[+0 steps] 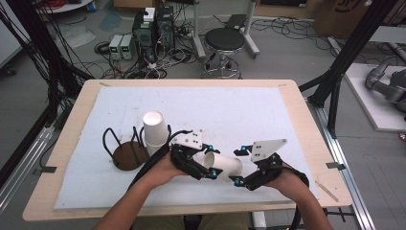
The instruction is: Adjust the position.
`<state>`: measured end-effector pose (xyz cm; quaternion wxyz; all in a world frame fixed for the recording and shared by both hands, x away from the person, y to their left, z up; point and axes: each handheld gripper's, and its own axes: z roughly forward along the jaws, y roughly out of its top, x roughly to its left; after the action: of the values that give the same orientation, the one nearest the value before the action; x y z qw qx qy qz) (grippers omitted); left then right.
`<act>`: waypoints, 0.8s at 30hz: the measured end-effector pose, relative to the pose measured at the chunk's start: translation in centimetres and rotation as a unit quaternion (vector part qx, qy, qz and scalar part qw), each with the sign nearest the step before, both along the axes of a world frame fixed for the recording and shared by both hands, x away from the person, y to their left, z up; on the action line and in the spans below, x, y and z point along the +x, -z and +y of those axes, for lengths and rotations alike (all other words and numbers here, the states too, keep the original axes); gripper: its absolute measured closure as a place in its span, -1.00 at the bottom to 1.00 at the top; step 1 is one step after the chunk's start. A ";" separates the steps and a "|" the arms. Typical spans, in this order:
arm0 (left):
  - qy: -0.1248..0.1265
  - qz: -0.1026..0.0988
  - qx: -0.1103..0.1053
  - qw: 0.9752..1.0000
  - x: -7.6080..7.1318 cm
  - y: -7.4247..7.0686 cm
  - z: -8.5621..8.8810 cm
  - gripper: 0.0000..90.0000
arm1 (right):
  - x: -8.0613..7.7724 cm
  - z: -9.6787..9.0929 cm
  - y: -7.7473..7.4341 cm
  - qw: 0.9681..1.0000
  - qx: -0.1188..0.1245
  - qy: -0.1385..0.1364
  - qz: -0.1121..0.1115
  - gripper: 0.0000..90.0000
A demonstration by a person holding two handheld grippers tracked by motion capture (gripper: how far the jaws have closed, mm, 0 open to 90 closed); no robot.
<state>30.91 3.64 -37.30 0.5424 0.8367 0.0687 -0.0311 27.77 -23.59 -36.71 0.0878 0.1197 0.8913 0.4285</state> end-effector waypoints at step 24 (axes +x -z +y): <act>-0.075 -0.016 -0.149 0.986 -0.2 3.1 2.5 -0.23 | -0.8 -3.4 2.3 0.983 0.141 0.120 0.014 -0.57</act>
<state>30.74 6.17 -40.41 0.6626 0.7396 0.1173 0.0137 27.01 -27.01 -38.99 0.1081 0.2430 0.8025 0.5341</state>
